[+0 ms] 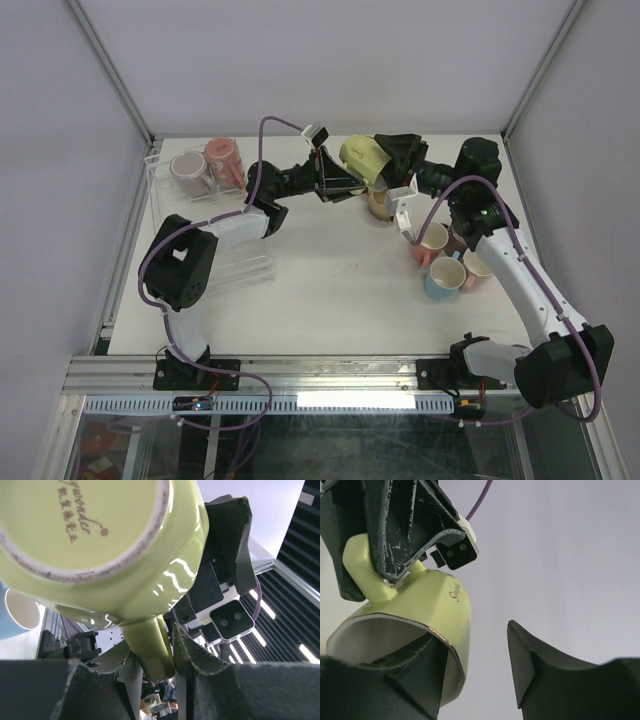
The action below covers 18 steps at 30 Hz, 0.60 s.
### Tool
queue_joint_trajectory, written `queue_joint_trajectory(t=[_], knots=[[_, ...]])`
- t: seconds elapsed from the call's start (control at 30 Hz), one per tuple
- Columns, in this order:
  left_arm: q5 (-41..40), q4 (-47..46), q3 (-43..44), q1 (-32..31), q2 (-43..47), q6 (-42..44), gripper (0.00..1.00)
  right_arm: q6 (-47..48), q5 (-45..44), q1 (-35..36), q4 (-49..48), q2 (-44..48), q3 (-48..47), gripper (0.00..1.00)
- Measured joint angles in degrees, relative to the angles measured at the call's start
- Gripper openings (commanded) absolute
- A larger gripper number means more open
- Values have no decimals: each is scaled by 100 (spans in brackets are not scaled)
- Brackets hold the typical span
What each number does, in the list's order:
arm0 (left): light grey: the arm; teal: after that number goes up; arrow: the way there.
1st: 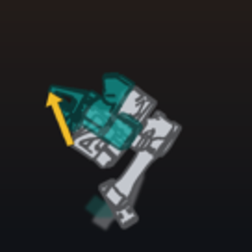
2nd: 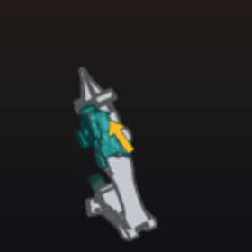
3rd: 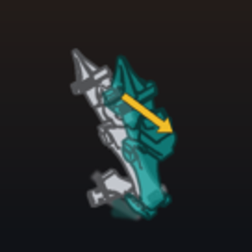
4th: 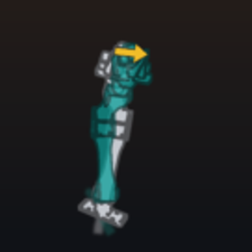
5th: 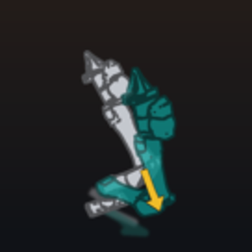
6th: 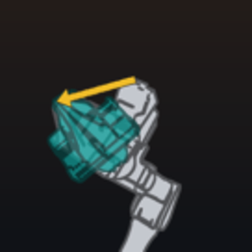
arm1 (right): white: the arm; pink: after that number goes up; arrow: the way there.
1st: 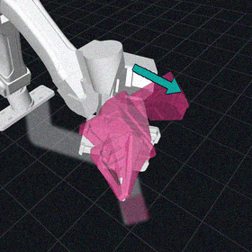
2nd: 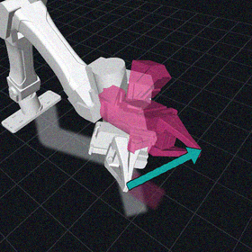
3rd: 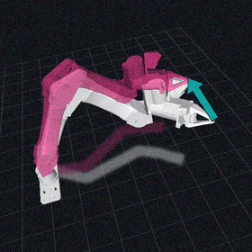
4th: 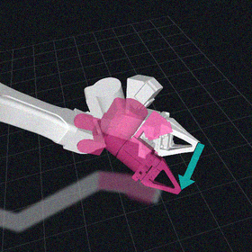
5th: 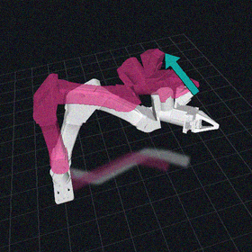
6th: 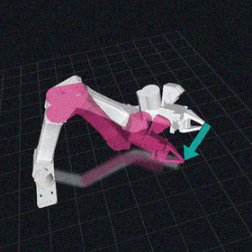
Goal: Load the cups into the dish rack
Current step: Pick up the cup at the center of the board.
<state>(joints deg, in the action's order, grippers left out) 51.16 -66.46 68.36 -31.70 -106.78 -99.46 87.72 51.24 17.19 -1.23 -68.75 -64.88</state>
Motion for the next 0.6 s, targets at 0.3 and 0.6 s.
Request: queue_joint_trajectory(t=[0.3, 0.6], knots=[[-376, -2, -531, 304, 192, 7, 0, -63, -2, 26, -155, 197, 197, 80], [-787, 79, -780, 573, 835, 365, 0, -463, -79, 31, -273, 350, 326, 81]])
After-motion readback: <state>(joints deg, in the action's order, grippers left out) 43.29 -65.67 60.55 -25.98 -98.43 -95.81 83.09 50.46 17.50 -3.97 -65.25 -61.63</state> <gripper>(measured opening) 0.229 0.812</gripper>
